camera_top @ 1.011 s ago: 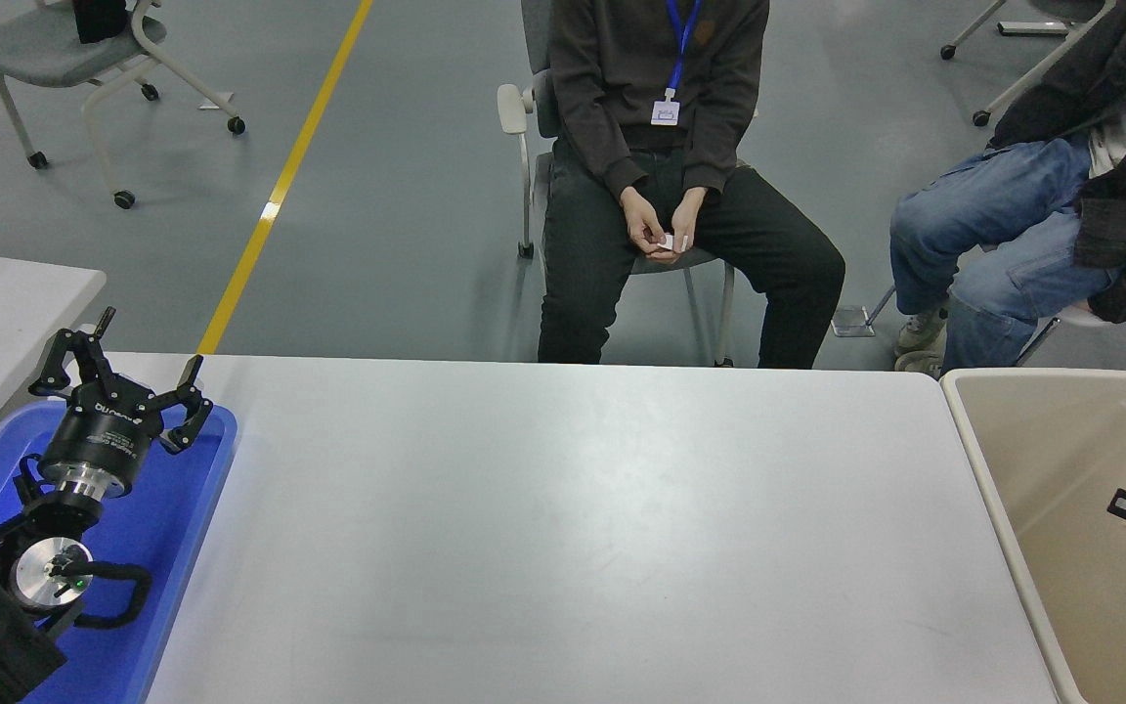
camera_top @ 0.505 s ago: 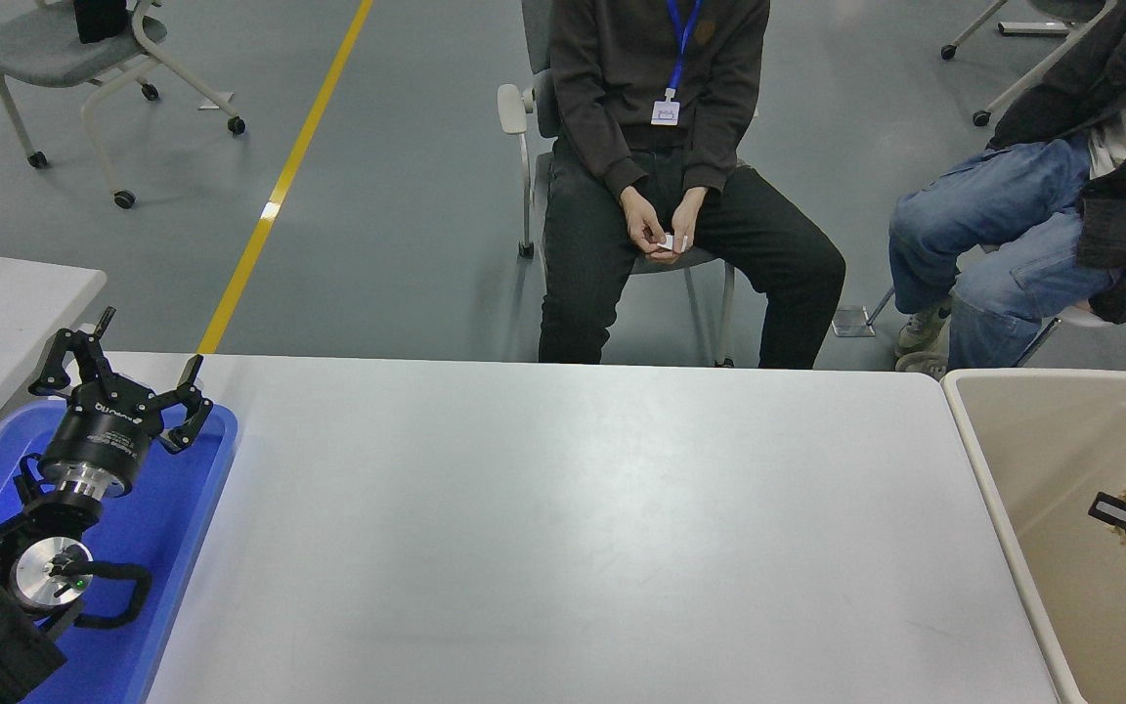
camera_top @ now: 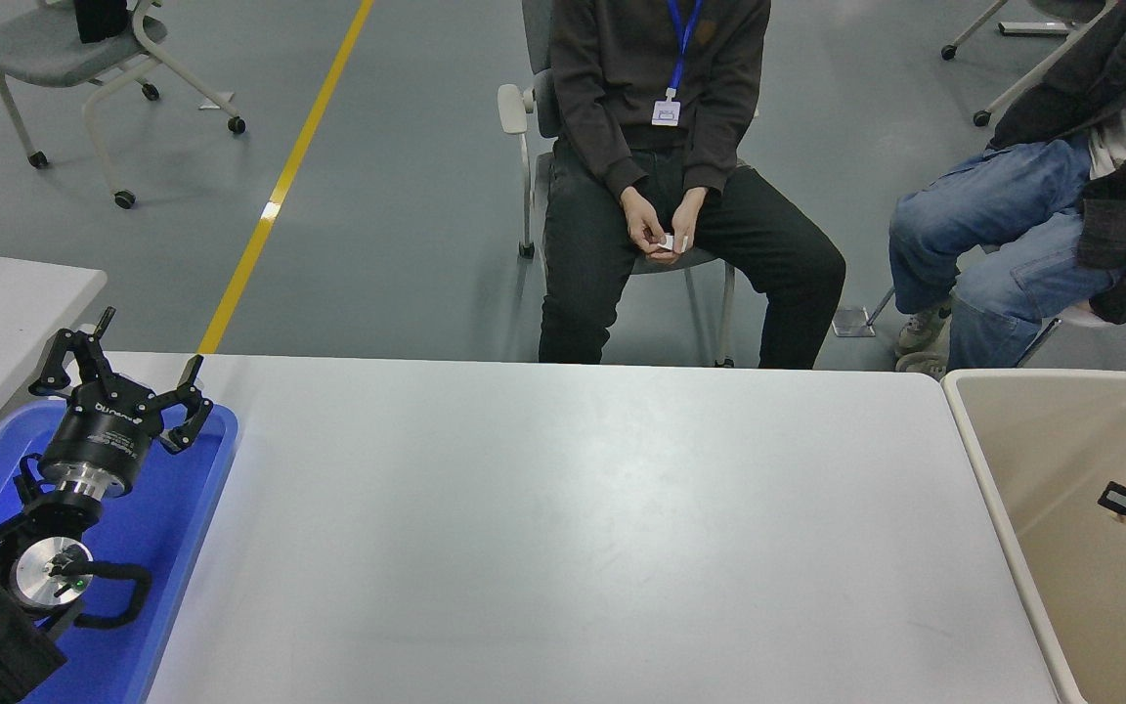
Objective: Clean the table surface
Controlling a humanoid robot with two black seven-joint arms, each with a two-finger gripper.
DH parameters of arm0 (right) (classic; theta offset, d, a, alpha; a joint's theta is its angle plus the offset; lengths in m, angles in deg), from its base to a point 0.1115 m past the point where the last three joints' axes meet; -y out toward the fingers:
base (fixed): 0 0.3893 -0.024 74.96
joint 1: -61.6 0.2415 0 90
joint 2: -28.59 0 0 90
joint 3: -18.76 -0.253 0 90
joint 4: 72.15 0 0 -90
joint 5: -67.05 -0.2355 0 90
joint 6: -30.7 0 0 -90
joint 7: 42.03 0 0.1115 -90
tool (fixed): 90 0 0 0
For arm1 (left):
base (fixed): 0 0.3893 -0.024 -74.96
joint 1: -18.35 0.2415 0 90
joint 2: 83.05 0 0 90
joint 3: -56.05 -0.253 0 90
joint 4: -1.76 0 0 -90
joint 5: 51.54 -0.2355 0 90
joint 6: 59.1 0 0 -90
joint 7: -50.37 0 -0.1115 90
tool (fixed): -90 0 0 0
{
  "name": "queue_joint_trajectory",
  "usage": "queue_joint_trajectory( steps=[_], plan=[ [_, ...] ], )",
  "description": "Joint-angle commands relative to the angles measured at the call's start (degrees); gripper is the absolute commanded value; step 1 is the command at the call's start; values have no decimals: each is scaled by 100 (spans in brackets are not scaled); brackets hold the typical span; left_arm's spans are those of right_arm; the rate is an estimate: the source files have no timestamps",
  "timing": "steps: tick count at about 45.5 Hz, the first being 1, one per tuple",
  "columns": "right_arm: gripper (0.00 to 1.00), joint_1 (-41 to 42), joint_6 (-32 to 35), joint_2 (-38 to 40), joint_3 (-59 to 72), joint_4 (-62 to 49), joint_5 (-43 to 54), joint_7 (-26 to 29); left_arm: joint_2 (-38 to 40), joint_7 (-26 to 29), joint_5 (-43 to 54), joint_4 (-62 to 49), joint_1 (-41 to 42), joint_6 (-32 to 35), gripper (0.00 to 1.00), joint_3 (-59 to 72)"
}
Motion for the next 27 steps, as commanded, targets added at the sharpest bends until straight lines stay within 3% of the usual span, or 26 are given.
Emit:
queue_joint_trajectory(
  steps=[1,27],
  plan=[
    [99,7,-6,5,23,-36,-132,1,0,0,0,0,0,6,100,0],
    [99,25,-15,67,-65,-264,-263,1,0,0,0,0,0,6,100,0]
  ],
)
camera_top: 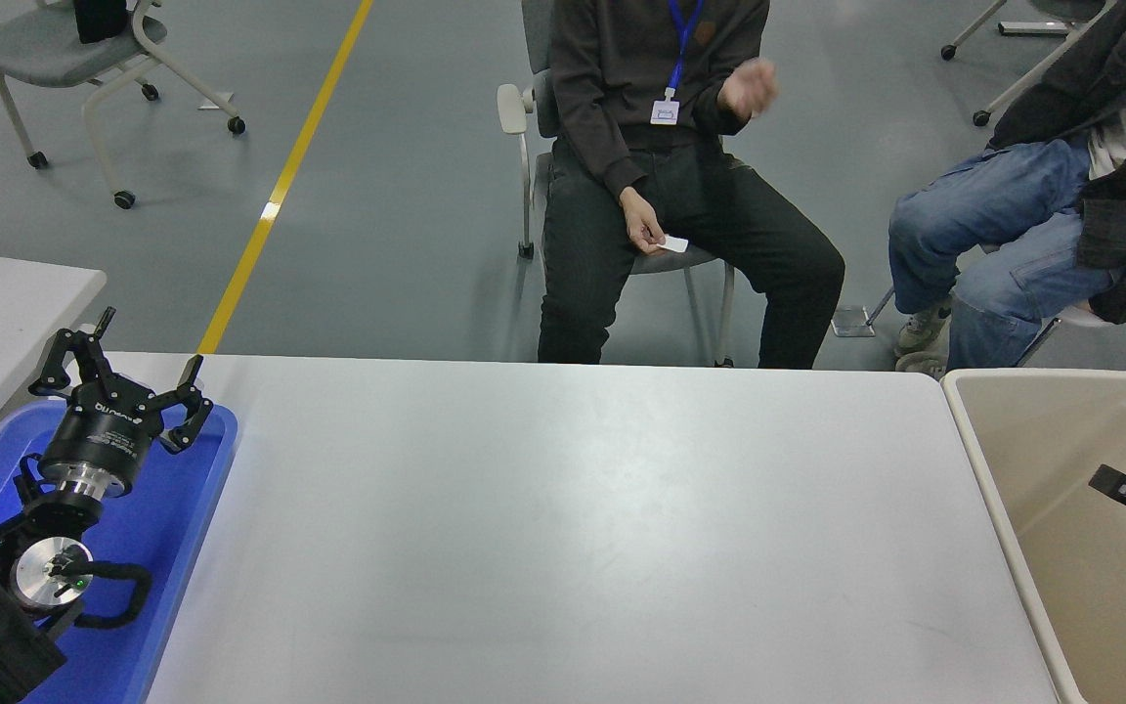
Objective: Clean the table surface
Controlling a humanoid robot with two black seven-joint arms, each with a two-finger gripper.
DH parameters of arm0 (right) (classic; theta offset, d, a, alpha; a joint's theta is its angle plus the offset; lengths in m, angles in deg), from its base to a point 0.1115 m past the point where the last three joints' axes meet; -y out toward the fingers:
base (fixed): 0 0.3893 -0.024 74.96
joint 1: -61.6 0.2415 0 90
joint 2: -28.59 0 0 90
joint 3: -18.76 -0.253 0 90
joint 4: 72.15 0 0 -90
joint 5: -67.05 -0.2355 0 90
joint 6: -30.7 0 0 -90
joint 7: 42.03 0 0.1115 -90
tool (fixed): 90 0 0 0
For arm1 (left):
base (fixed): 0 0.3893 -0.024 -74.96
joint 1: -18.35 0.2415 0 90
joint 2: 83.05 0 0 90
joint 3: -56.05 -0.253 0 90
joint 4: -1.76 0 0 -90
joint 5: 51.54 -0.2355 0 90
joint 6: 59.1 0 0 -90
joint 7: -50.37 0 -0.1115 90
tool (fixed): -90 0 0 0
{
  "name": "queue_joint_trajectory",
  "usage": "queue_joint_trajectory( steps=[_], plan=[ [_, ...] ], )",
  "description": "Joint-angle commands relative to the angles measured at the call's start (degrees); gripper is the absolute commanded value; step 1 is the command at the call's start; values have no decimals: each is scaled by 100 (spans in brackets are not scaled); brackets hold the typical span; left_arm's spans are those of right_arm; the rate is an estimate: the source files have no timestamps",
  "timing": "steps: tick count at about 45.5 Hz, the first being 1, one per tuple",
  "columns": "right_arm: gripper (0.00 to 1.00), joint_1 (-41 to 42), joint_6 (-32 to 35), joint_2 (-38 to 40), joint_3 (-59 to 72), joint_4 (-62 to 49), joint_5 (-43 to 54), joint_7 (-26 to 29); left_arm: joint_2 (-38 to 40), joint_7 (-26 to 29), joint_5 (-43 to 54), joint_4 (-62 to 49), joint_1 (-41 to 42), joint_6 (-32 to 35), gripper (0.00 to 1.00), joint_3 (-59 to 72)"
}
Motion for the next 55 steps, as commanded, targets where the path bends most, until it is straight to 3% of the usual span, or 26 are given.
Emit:
queue_joint_trajectory(
  steps=[1,11,29,48,55],
  plan=[
    [99,2,2,23,-54,-198,-161,0,0,0,0,0,0,-5,100,0],
    [99,150,54,180,-220,-93,-530,0,0,0,0,0,0,-6,100,0],
    [99,450,46,708,-3656,829,-680,-26,0,0,0,0,0,3,100,0],
    [99,-138,11,1139,-5976,2446,-698,-18,0,0,0,0,0,-6,100,0],
    [99,-604,11,1156,-6715,3369,-1549,-9,0,0,0,0,0,3,100,0]
  ],
)
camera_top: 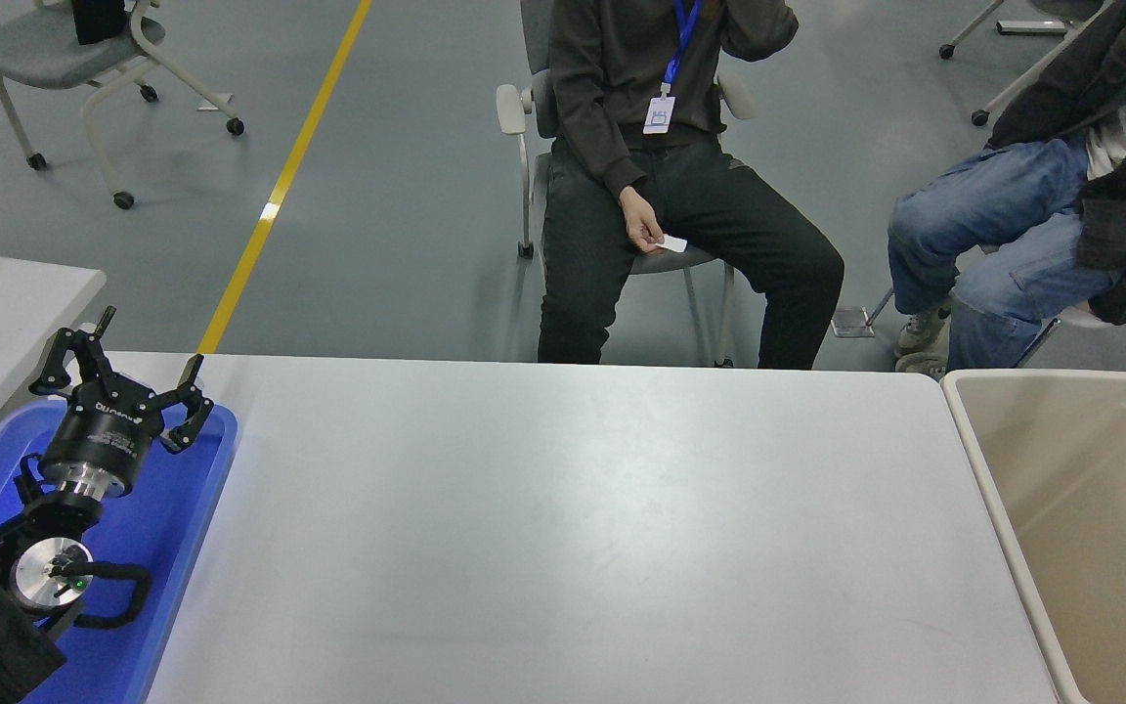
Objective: Clean the table surface
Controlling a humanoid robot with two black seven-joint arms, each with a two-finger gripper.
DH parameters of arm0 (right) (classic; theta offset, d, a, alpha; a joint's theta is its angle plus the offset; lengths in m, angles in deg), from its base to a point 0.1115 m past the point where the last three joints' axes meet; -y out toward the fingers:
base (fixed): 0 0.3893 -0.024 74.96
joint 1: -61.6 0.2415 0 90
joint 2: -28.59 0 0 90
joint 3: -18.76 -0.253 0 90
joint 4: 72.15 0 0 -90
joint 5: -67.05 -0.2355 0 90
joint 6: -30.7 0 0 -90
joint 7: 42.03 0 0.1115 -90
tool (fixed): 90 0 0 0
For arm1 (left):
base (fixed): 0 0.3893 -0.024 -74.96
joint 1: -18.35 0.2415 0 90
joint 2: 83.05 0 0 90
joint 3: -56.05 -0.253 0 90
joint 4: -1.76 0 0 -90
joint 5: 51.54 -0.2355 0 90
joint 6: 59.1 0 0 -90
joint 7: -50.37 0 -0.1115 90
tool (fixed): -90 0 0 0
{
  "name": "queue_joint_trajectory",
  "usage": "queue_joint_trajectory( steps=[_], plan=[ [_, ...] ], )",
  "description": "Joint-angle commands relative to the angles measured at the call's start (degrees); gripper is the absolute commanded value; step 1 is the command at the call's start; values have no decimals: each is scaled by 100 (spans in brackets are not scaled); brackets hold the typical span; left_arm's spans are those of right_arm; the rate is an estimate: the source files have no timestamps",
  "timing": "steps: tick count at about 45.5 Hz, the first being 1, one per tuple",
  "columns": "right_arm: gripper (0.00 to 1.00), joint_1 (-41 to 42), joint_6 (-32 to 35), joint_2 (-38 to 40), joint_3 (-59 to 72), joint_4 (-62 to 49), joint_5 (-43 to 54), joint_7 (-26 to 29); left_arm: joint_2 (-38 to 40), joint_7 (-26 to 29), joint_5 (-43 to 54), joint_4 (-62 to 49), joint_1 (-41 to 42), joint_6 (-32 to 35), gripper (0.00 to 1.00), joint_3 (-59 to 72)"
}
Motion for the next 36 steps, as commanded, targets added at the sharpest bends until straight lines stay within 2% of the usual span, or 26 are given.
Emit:
queue_joint_trajectory(
  steps=[1,6,20,25,36],
  plan=[
    [99,-576,-14,105,-1279,1301,-896,10,0,0,0,0,0,7,100,0],
    [99,-857,29,132,-1595,1872,-1397,1,0,0,0,0,0,-2,100,0],
    [99,-1982,433,-307,-3106,3437,-1433,-52,0,0,0,0,0,7,100,0],
    [99,-2132,469,-790,-3748,3578,-1328,-52,0,0,0,0,0,7,100,0],
    [99,-2167,451,-1617,-4215,3570,-582,-174,0,0,0,0,0,-2,100,0]
  ],
)
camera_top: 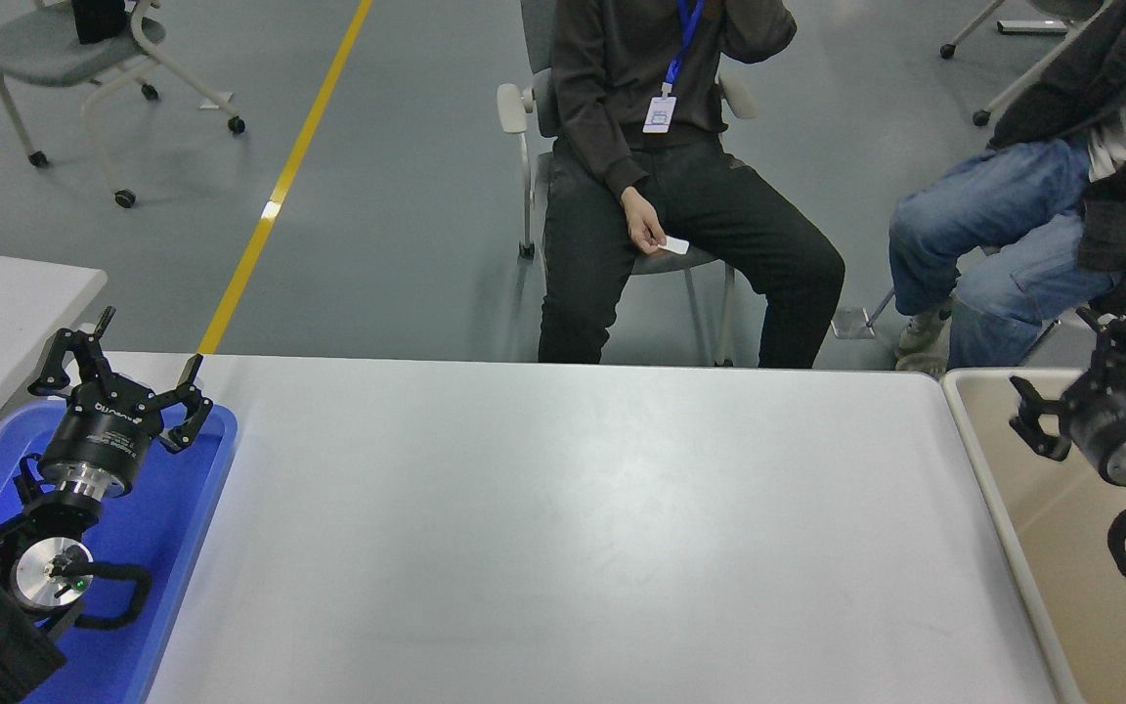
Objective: Clean the table surface
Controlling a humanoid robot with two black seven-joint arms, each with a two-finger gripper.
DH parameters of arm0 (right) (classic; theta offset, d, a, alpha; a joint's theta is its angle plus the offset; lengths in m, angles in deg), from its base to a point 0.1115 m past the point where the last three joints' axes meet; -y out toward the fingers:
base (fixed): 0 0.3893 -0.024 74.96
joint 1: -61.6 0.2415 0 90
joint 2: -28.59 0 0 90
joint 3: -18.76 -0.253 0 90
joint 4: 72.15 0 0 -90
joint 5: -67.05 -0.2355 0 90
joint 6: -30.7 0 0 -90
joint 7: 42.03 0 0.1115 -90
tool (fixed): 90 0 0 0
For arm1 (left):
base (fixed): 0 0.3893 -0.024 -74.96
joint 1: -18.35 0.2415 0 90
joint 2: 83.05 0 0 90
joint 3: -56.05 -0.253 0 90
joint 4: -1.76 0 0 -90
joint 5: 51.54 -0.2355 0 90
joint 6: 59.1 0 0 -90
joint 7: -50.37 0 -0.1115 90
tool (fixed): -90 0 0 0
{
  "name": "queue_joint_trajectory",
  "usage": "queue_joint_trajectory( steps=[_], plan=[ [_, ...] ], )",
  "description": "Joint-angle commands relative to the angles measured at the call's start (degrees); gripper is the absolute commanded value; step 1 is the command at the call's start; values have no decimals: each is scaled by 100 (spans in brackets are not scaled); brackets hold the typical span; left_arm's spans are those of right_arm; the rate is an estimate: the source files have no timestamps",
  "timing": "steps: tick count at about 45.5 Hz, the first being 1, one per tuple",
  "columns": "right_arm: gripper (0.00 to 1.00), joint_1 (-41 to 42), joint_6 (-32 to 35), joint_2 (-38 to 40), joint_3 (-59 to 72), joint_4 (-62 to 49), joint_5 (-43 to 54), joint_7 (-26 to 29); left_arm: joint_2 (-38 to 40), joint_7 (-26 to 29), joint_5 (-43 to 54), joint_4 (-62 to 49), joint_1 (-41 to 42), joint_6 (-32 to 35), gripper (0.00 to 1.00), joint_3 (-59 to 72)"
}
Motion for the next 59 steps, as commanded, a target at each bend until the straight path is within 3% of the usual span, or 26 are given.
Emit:
queue_joint_trajectory(
  steps=[1,9,21,59],
  plan=[
    [99,-225,48,-743,-728,240,636,-173,0,0,0,0,0,2,100,0],
    [99,-225,21,-1156,-834,187,1261,-578,0,0,0,0,0,2,100,0],
    [99,-260,-5,-1359,-702,64,1296,-920,0,0,0,0,0,2,100,0],
    [99,-295,4,-1183,-351,64,1296,-1140,0,0,0,0,0,-7,100,0]
  ],
)
